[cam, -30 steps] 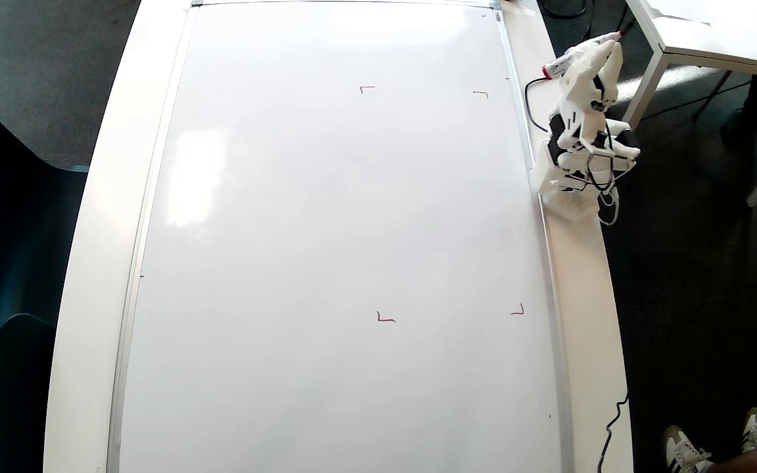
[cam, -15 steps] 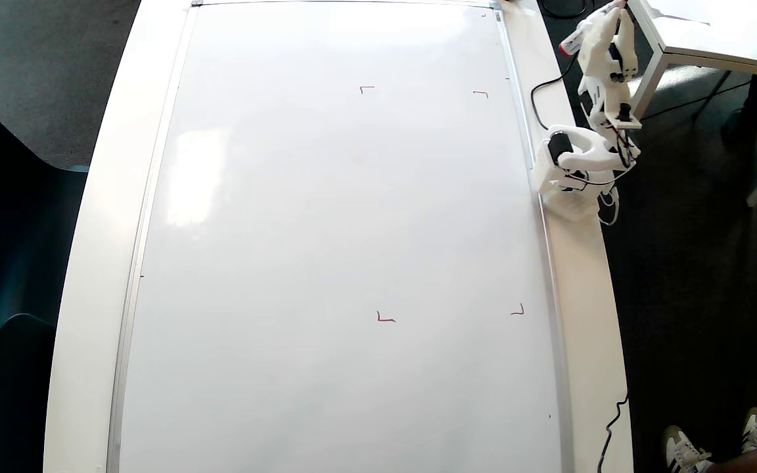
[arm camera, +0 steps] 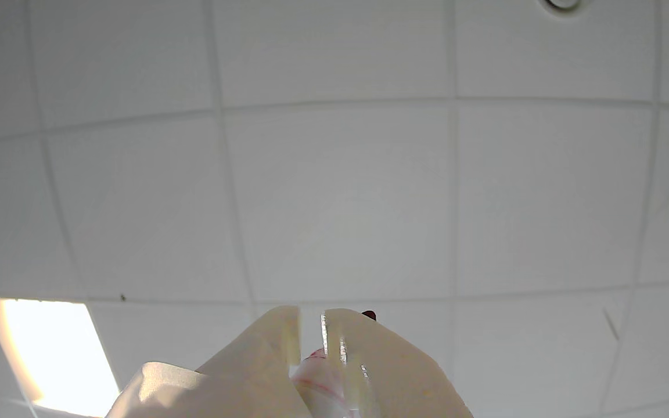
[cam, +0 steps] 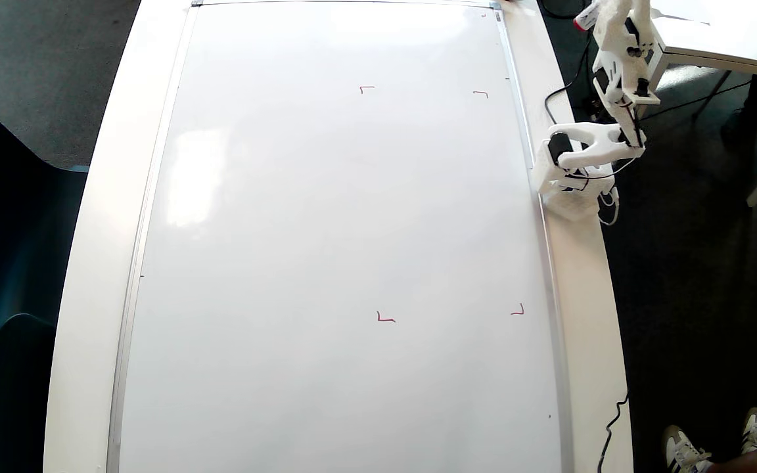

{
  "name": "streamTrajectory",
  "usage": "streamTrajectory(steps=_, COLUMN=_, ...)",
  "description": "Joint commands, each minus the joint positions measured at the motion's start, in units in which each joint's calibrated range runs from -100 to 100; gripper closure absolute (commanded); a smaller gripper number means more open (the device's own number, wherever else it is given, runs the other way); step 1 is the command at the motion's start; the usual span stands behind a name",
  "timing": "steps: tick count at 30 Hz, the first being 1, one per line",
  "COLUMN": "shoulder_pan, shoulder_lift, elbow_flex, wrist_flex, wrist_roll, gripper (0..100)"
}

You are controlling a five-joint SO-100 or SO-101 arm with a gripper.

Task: Draw on a whiteboard a robot head using a pen attached to the gripper

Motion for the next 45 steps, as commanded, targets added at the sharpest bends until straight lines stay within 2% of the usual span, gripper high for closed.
streamTrajectory(steps=1, shoulder_pan=-0.2, shoulder_lift=9.8, elbow_flex=-8.7, wrist_flex=0.4, wrist_roll=-0.2, gripper=99)
streamTrajectory(steps=14, shoulder_pan=0.3, shoulder_lift=44.7, elbow_flex=-35.2, wrist_flex=0.8, wrist_roll=0.1, gripper=99)
streamTrajectory(steps=30, shoulder_pan=0.2, shoulder_lift=61.6, elbow_flex=-36.3, wrist_flex=2.4, wrist_roll=0.1, gripper=99)
streamTrajectory(steps=36, shoulder_pan=0.1, shoulder_lift=64.4, elbow_flex=-42.9, wrist_flex=27.6, wrist_roll=0.1, gripper=99)
streamTrajectory(steps=37, shoulder_pan=-0.2, shoulder_lift=65.2, elbow_flex=-45.8, wrist_flex=37.2, wrist_roll=0.1, gripper=99)
streamTrajectory(steps=40, shoulder_pan=-0.6, shoulder_lift=66.4, elbow_flex=-50.1, wrist_flex=52.7, wrist_roll=-0.2, gripper=99)
streamTrajectory(steps=41, shoulder_pan=-1.9, shoulder_lift=67.2, elbow_flex=-52.7, wrist_flex=63.2, wrist_roll=-0.3, gripper=99)
streamTrajectory(steps=45, shoulder_pan=-2.7, shoulder_lift=68.7, elbow_flex=-57.0, wrist_flex=80.6, wrist_roll=-4.1, gripper=99)
